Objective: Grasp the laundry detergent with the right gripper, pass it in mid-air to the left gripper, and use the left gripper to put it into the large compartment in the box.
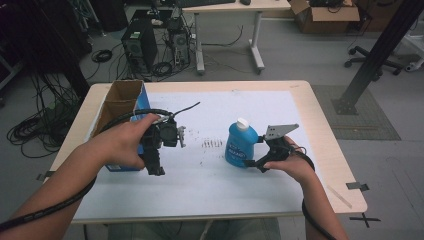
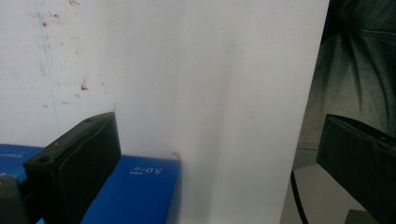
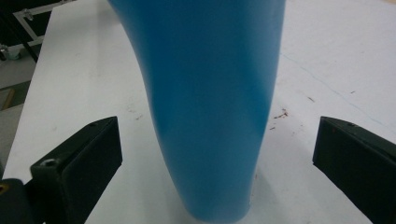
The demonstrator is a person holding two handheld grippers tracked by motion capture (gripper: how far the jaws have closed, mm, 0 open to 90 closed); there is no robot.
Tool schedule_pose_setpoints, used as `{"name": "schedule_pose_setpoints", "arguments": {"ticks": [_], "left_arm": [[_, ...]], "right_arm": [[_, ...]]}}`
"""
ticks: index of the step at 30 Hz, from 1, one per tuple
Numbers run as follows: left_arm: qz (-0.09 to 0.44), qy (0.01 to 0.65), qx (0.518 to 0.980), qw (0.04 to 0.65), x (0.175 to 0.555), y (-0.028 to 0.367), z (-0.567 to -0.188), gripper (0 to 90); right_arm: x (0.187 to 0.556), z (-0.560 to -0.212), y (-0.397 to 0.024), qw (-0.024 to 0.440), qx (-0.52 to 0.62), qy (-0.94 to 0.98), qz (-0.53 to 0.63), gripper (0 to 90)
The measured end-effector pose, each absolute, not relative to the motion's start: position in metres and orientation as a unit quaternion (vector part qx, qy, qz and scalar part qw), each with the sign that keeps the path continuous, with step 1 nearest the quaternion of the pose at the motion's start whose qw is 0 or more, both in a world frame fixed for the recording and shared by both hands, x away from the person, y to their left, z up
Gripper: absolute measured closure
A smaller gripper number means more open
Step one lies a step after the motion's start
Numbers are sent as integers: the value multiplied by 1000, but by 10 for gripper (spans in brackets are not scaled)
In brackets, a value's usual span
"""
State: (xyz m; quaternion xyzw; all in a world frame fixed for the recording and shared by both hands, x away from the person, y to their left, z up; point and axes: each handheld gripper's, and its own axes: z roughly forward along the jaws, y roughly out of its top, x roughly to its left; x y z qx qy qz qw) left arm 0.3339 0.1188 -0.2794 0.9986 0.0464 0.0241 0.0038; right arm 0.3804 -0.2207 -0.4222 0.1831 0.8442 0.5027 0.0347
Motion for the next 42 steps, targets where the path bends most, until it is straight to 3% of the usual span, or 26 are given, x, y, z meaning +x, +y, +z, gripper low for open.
{"name": "schedule_pose_setpoints", "arguments": {"ticks": [36, 42], "left_arm": [[23, 48, 999, 4, 333, 121, -282, 2], [23, 47, 999, 5, 333, 120, -281, 2]], "right_arm": [[383, -430, -206, 56, 207, 815, 539, 11], [381, -431, -205, 62, 205, 812, 543, 43]]}}
